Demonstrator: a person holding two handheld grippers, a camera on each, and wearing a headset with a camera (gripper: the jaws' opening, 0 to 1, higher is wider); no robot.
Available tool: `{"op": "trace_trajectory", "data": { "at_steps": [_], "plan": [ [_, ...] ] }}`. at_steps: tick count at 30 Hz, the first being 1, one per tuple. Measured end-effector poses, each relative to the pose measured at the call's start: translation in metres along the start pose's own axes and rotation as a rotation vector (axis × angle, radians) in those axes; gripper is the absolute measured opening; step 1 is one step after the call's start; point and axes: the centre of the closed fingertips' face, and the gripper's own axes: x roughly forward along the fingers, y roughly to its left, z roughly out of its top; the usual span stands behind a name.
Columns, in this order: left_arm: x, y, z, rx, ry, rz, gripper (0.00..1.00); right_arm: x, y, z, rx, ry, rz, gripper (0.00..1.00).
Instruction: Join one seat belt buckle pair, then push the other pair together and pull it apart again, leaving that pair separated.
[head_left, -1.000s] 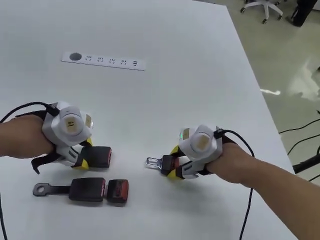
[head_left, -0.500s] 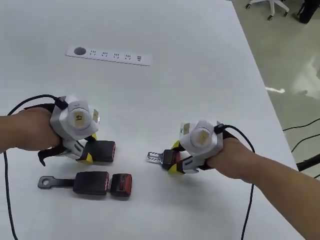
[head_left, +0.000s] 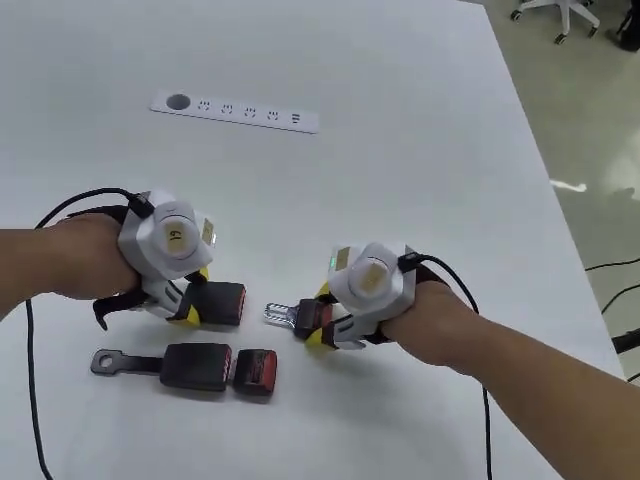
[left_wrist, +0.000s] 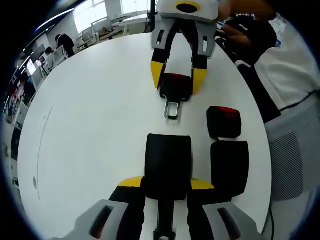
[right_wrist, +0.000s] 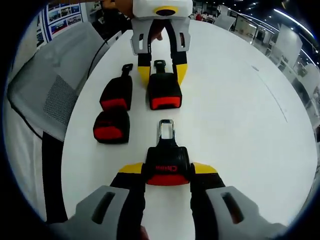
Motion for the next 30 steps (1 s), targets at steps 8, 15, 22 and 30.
{"op": "trace_trajectory", "data": {
  "at_steps": [8, 15, 22, 30],
  "plan": [
    [0.000, -0.001, 0.002, 0.007, 0.000, -0.004, 0.33, 0.014, -0.002, 0.016, -0.026, 0.016, 0.007, 0.32],
    [0.000, 0.000, 0.001, 0.012, 0.004, -0.004, 0.33, 0.017, -0.004, 0.023, -0.040, 0.021, 0.000, 0.32],
    [0.001, 0.001, 0.001, 0.011, -0.007, -0.004, 0.33, 0.020, -0.003, 0.030, -0.053, 0.004, 0.021, 0.32],
    [0.002, 0.000, 0.002, 0.045, -0.002, -0.013, 0.32, 0.022, -0.006, 0.028, -0.072, -0.002, 0.046, 0.31]
  ]
}}
